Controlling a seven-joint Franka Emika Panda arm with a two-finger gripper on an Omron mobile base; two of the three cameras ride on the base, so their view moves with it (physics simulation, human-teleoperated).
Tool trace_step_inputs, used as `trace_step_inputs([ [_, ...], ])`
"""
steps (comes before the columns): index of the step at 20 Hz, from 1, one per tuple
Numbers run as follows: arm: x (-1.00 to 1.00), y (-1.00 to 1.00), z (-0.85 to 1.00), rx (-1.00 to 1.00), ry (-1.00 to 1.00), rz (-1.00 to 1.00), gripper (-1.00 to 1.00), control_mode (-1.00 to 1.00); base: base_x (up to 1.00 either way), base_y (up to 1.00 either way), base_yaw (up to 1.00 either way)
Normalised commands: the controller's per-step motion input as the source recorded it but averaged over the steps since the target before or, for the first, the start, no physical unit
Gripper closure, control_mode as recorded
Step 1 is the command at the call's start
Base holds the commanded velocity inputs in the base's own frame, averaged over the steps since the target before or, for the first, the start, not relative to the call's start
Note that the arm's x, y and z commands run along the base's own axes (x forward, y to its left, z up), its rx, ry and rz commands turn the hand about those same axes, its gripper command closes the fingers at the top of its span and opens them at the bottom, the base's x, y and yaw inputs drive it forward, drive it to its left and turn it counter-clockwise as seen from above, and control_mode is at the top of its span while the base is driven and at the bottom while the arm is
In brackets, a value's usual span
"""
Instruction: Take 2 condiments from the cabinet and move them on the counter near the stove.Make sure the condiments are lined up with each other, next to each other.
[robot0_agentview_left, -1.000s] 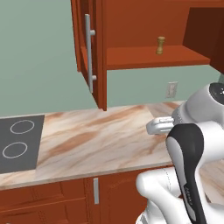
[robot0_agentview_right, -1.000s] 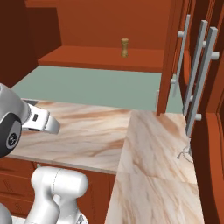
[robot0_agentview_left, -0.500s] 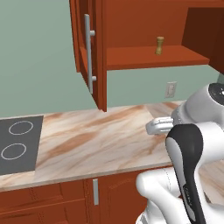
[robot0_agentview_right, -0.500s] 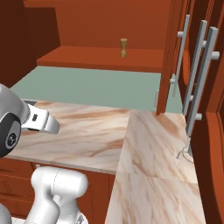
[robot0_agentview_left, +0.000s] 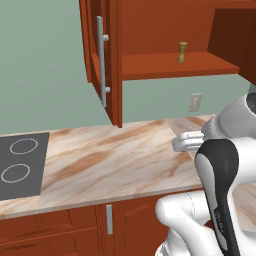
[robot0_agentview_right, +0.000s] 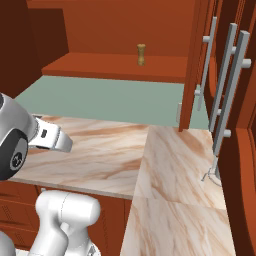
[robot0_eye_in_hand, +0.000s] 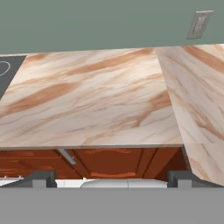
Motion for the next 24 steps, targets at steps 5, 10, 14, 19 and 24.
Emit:
trace_step_inputs([
  [5, 0.0, -0.3, 0.42, -0.03, -0.07, 0.0, -1.0, -1.0, 0.0, 0.0, 0.0],
  [10, 0.0, -0.15, 0.43, -0.05, -0.09, 0.0, -1.0, -1.0, 0.0, 0.0, 0.0],
  [14, 0.0, -0.07, 0.39, -0.06, -0.12, 0.0, -1.0, -1.0, 0.0, 0.0, 0.0],
  [19, 0.0, -0.15, 0.34, -0.06, -0.21, 0.0, -1.0, -1.0, 0.0, 0.0, 0.0],
  [24, 0.0, -0.22, 0.07, 0.0, -0.02, 0.0, -1.0, -1.0, 0.0, 0.0, 0.0],
])
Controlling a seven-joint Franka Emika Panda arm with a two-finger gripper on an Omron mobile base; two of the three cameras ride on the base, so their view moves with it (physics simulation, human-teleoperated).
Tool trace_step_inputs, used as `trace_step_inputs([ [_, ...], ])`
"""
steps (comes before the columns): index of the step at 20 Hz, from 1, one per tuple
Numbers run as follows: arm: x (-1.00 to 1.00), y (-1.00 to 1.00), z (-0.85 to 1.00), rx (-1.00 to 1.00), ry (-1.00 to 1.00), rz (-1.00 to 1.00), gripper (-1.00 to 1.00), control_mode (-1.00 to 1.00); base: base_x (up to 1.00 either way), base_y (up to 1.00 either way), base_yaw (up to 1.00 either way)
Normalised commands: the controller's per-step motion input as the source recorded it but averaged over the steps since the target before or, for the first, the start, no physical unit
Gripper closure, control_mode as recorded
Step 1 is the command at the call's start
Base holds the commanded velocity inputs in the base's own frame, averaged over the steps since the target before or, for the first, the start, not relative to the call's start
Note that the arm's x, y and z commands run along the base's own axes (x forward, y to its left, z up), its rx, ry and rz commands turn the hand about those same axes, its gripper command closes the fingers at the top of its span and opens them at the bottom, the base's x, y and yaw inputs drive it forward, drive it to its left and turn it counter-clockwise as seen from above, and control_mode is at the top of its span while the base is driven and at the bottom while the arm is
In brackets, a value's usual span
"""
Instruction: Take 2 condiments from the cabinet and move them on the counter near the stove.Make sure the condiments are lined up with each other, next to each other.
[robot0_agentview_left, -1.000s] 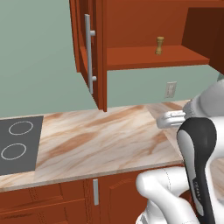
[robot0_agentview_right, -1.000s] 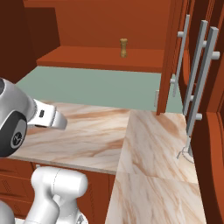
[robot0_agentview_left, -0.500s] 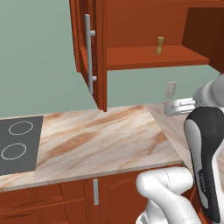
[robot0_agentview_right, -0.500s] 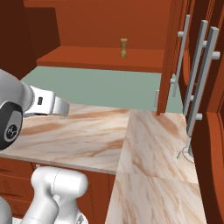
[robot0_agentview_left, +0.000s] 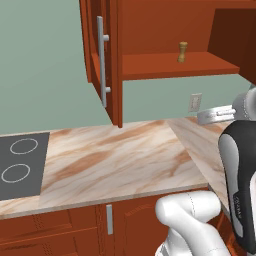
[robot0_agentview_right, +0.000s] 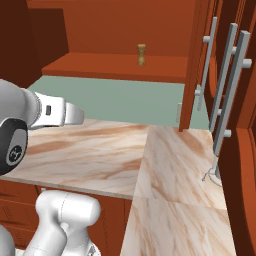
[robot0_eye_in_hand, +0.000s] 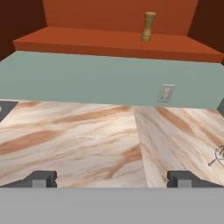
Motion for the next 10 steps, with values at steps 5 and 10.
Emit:
trace_step_inputs([
  [5, 0.0, -0.11, 0.04, 0.01, -0.03, 0.0, -1.0, -1.0, 0.0, 0.0, 0.0],
  [10, 0.0, -0.16, 0.32, 0.0, -0.19, -0.02, -1.0, -1.0, 0.0, 0.0, 0.0],
])
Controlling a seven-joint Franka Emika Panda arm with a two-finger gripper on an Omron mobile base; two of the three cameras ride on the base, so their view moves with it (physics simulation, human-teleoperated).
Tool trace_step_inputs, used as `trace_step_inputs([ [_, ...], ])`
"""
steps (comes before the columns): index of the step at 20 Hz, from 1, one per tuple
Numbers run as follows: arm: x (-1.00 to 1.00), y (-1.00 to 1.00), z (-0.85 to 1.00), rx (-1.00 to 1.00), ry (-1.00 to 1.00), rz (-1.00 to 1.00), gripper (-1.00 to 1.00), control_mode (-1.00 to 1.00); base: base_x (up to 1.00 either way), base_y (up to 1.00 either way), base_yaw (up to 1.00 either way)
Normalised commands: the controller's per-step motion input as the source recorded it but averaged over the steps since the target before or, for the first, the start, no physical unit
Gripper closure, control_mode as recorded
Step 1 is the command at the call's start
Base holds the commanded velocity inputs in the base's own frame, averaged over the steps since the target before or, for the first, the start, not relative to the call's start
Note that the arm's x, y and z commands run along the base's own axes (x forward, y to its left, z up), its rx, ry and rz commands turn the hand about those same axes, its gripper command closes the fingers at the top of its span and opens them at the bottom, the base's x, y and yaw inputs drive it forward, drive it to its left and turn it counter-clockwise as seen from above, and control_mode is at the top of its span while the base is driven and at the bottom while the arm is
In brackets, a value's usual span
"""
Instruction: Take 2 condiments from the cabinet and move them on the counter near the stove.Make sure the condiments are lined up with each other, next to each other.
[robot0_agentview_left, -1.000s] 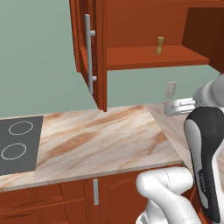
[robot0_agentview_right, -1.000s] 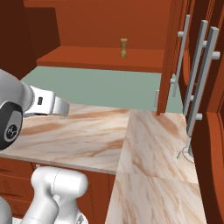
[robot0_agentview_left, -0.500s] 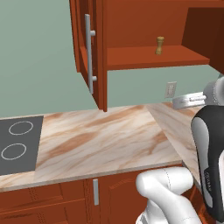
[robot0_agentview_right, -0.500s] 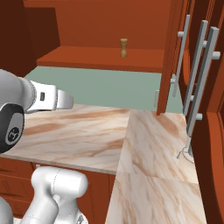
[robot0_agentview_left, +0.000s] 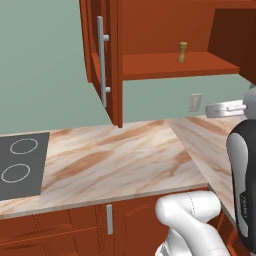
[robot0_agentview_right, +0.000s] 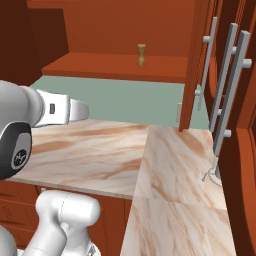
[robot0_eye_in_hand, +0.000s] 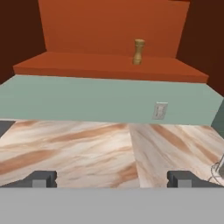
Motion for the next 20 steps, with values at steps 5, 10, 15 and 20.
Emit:
trace_step_inputs([
  [5, 0.01, -0.29, 0.35, 0.0, -0.09, -0.06, -1.0, -1.0, 0.0, 0.0, 0.0],
  [10, 0.12, -0.21, 0.34, 0.0, 0.0, -0.06, -1.0, -1.0, 0.0, 0.0, 0.0],
  [15, 0.27, -0.19, 0.14, 0.0, 0.0, -0.05, -1.0, -1.0, 0.0, 0.0, 0.0],
  [20, 0.52, -0.1, 0.0, 0.0, 0.0, 0.0, -1.0, -1.0, 0.0, 0.0, 0.0],
])
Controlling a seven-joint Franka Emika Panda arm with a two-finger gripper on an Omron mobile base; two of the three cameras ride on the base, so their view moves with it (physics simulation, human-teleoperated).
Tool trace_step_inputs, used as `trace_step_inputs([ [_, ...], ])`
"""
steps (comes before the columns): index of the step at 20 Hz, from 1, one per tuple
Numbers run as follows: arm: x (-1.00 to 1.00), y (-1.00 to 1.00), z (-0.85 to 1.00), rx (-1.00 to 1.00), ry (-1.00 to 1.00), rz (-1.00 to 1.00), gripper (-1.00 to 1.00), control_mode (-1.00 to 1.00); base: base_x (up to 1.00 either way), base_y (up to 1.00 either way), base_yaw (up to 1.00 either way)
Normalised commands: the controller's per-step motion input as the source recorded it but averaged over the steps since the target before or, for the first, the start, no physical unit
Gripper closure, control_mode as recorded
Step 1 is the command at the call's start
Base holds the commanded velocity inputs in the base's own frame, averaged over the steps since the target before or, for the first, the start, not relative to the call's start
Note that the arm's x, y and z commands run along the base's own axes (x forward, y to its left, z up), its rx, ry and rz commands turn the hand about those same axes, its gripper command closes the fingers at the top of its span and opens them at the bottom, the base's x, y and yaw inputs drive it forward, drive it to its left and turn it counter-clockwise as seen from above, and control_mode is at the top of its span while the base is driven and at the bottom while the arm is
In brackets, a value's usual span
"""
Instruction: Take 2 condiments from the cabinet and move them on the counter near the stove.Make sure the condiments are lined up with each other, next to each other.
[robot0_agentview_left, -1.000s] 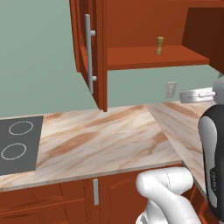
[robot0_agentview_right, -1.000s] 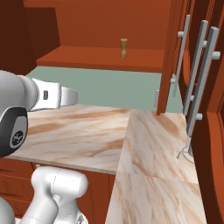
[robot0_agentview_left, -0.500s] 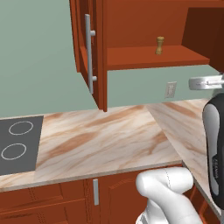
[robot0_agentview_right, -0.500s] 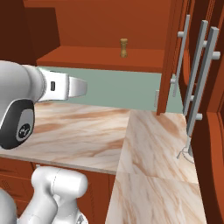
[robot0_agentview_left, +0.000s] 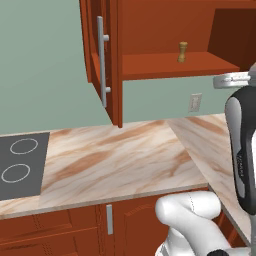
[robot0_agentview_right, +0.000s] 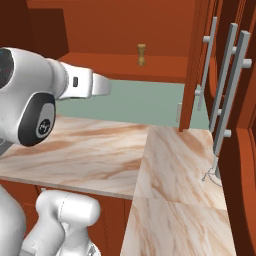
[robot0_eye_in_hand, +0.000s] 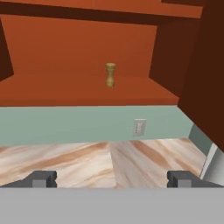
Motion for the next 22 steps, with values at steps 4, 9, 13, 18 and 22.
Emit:
trace_step_inputs([
  [4, 0.52, -0.01, 0.0, 0.0, -0.01, 0.0, -1.0, -1.0, 0.0, 0.0, 0.0],
  [9, 0.48, 0.0, 0.0, 0.0, 0.0, 0.0, -1.0, -1.0, 0.0, 0.0, 0.0],
  [13, 0.49, 0.0, 0.0, 0.0, 0.0, 0.0, -1.0, -1.0, 0.0, 0.0, 0.0],
  [18, 0.47, 0.0, 0.0, 0.0, -0.01, 0.0, -1.0, -1.0, 0.0, 0.0, 0.0],
  [22, 0.45, -0.01, 0.0, 0.0, -0.02, 0.0, -1.0, -1.0, 0.0, 0.0, 0.0],
])
